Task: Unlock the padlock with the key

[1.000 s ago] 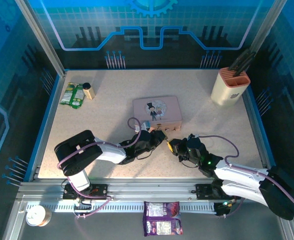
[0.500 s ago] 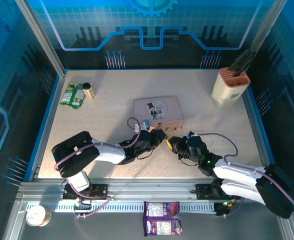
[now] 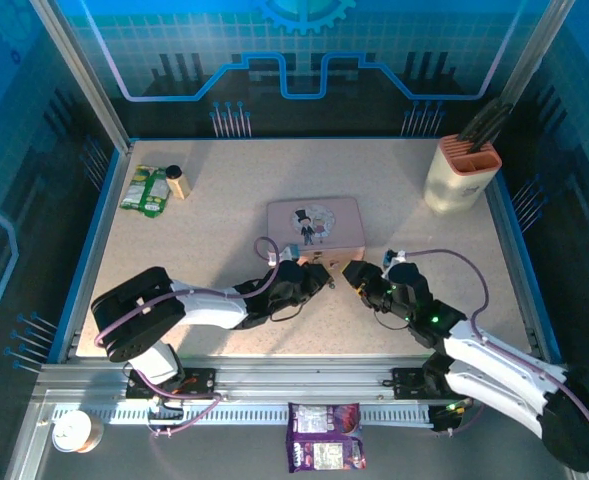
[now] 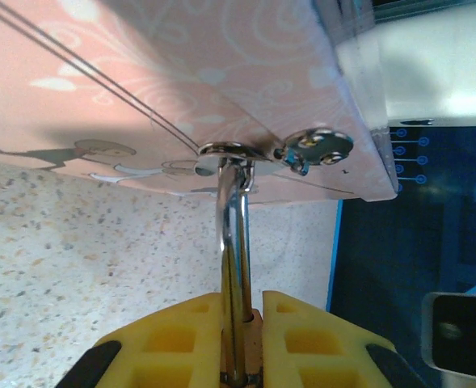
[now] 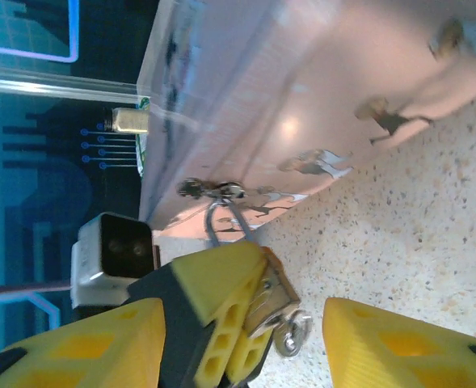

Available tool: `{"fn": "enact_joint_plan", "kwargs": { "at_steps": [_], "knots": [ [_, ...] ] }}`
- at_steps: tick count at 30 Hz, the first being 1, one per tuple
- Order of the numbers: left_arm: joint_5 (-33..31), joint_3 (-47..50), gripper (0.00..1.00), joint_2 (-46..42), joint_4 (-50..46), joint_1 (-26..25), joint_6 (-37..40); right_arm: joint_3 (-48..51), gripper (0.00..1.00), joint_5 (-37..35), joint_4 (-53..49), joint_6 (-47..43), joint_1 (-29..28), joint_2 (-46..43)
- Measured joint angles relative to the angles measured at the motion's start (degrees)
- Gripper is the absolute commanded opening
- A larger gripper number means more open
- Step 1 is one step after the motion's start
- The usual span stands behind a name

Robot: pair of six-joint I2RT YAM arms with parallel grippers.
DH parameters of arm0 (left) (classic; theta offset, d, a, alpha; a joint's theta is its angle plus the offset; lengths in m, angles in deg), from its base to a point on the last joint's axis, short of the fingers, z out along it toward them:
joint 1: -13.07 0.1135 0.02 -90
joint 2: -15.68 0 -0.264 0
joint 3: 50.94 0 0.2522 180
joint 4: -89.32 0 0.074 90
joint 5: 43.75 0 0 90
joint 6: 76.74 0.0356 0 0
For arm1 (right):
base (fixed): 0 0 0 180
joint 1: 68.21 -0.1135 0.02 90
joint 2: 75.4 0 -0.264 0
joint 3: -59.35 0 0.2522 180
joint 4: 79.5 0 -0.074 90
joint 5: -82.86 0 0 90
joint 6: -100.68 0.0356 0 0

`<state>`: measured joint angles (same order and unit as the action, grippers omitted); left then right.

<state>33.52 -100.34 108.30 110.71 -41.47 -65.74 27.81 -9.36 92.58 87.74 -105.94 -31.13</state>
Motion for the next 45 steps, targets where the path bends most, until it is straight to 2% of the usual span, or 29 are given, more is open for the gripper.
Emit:
{"fn": "enact_joint_plan", "kwargs": {
  "at_steps": [5, 11, 15, 20, 25, 33, 40, 45],
  "knots": [
    [0.1, 0.0, 0.0, 0.0, -2.6, 1.0, 0.1, -4.5, 0.54, -2.6, -10.2, -16.9, -0.2, -2.9],
    [0.2, 0.0, 0.0, -0.8, -4.9, 2.3, 1.2, -4.6, 0.54, -4.3, -11.8, -37.4, -5.7, -2.4],
    [0.6, 0.1, 0.0, -2.2, -5.4, 3.2, 1.5, -4.6, 0.52, -5.2, -9.8, -49.0, -11.1, -0.4],
    [1.2, 0.4, 0.0, -4.2, -5.4, 4.6, 2.0, -4.6, 0.5, -9.6, -5.5, -60.5, -17.8, 7.3],
    [1.6, 2.2, 0.0, -6.3, -5.4, 5.6, 2.6, -2.8, 0.49, -15.5, 5.4, -71.1, -21.3, 14.1],
    [2.5, 3.8, 0.0, -7.1, -5.4, 6.0, 2.9, 4.3, 0.39, -22.1, 25.0, -82.4, -21.5, 20.5],
    [3.2, 3.8, 0.0, -7.4, -5.3, 6.1, 3.1, 5.5, 0.38, -23.8, 35.7, -86.2, -21.5, 23.8],
    [3.6, 3.8, 0.0, -7.4, -5.1, 6.1, 3.0, 5.5, 0.39, -24.3, 42.0, -87.7, -21.9, 29.9]
  ]
}}
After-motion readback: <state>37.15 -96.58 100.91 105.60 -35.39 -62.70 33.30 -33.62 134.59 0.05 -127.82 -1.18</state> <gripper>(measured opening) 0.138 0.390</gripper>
